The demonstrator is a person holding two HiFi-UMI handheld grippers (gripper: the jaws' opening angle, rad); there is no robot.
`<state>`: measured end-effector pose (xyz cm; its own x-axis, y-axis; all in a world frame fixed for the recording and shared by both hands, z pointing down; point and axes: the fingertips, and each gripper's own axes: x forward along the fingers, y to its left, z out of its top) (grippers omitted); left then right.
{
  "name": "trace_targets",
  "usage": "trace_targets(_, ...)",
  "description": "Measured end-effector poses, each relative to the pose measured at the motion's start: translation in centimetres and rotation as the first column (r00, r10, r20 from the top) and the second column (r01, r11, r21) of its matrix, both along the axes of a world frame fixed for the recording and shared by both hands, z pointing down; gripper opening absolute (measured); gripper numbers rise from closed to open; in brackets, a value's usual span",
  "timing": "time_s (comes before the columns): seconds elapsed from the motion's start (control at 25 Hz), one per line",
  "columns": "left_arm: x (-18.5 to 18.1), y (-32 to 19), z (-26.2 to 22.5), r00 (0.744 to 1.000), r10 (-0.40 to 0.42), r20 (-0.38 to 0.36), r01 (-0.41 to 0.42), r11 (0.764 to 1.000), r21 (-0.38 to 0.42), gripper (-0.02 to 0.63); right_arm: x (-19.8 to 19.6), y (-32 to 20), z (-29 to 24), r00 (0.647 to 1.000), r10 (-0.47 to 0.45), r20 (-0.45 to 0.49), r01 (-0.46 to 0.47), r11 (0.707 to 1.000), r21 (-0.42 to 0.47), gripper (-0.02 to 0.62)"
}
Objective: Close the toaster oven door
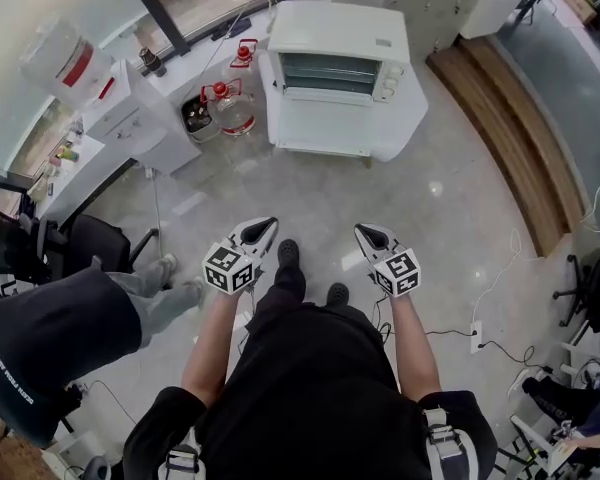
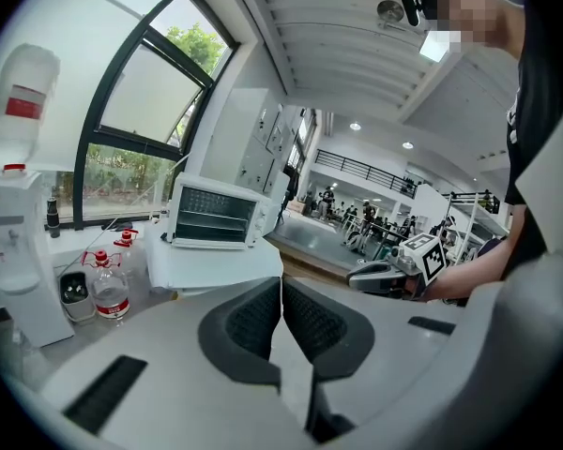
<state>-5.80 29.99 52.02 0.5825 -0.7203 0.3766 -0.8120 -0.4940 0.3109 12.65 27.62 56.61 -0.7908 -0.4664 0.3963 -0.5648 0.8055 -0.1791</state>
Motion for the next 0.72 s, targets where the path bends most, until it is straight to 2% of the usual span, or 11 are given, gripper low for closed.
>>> trace_targets(0.36,-2.1,-3.9,0.1,0.998,0.051,-0.027,-0.050,0.999,0.010,0.026,-2.4,-2.7,-0.3,0.999,0.032,-0.026,-0.032,0.999,0.017,0.015)
trace_targets(0.72,-5.7,-6.5,0.9,0.997,0.075,-0.035,-0.075,0.997,0.001,0.026,-6.1,-4.9,-0.4,0.998,0.058,-0.028,-0.057,0.998,0.030,0.015)
